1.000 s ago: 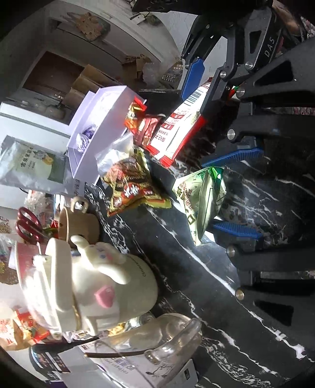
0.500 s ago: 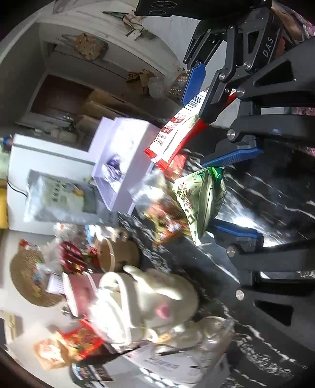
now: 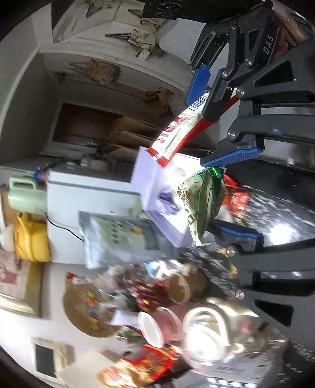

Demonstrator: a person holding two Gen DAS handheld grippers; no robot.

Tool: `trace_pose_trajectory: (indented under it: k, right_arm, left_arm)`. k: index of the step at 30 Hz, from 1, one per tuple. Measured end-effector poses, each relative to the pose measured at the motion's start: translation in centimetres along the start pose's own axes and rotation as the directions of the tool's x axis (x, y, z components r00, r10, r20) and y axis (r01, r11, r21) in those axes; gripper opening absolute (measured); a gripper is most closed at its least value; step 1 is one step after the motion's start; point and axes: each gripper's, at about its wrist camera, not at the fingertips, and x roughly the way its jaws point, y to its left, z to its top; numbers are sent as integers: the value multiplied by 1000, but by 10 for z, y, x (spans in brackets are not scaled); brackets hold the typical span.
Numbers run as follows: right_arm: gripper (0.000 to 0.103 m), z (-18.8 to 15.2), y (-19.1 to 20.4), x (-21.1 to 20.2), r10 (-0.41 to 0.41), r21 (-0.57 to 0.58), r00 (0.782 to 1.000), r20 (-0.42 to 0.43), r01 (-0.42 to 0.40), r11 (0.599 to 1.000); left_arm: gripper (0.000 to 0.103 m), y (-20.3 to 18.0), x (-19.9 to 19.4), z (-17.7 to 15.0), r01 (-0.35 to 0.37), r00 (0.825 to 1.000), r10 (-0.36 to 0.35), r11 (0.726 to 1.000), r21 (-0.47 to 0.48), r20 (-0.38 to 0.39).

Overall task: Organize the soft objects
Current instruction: 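Lift both packets and carry them over the white box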

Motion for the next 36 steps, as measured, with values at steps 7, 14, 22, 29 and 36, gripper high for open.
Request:
trace_pose_trajectory:
  k: [7,14,22,29,36]
  right_arm:
    - [45,35,-37,-1,-57,-2,997,61,57,998]
    - [45,67,-76,17,-91,3,992,91,91,996]
    - [45,95,-114,48,-120,3,988,96,120,993]
    - [45,109,-144,81,-129,11,989,69,128,992]
    - [45,109,-161,120,-131,12,991,7,131,991]
  left_arm:
    - [43,-24,27,48,47,997,-51,997,66,56]
    - [43,-45,69,87,70,994,-80,990,125,77]
    - [43,-56,120,123,64,994,-78,984,168,78]
    - [43,-52,164,138,51,997,-61,981,185,49]
    - [43,-36,210,136,58,998,-55,986,159,-26]
